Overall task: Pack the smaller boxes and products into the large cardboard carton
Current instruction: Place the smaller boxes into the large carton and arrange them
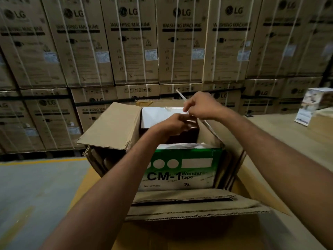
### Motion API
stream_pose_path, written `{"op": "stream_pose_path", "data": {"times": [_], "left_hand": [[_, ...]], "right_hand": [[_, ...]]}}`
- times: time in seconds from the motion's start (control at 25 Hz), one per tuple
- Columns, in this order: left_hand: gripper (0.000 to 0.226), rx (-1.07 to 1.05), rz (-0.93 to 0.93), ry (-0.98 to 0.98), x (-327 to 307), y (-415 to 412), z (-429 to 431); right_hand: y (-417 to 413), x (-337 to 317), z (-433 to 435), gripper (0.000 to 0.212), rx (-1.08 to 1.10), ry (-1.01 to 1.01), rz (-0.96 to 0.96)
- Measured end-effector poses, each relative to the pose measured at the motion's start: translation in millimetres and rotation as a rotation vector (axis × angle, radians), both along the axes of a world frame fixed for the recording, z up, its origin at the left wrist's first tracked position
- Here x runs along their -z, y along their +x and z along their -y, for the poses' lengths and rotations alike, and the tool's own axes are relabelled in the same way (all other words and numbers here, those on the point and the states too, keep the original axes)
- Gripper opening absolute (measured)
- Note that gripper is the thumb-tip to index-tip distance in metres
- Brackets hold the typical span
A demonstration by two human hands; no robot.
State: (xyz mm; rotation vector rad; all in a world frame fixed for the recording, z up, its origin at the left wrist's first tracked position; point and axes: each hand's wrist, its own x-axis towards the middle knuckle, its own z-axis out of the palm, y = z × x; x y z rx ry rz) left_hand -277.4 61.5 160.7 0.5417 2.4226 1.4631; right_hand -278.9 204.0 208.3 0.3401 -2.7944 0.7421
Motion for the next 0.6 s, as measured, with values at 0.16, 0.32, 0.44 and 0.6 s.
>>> {"op": "stream_pose_path", "data": {"times": [0.16, 0.32, 0.44, 0.6], "left_hand": [[0.053, 0.138, -0.009, 0.079, -10.5, 4.8, -42.0], [0.054, 0.207, -0.052, -0.002, -4.4, 6.7, -80.7], [0.051, 0.226, -0.055, -0.135, 7.3, 9.0, -96.3], [0.045, 0.245, -0.072, -0.197, 10.1, 4.1, -80.4]], "right_hand": [[5.6, -31.0, -49.7, 0.023, 0.177, -0.018, -0.072], [15.0, -16.5, -83.9, 0.020, 0.389, 0.323, -0.127], [21.2, 19.4, -101.4, 0.023, 0.433, 0.458, 0.003], [24.0, 45.9, -111.5, 0.026, 0.430, 0.401, 0.083]]}}
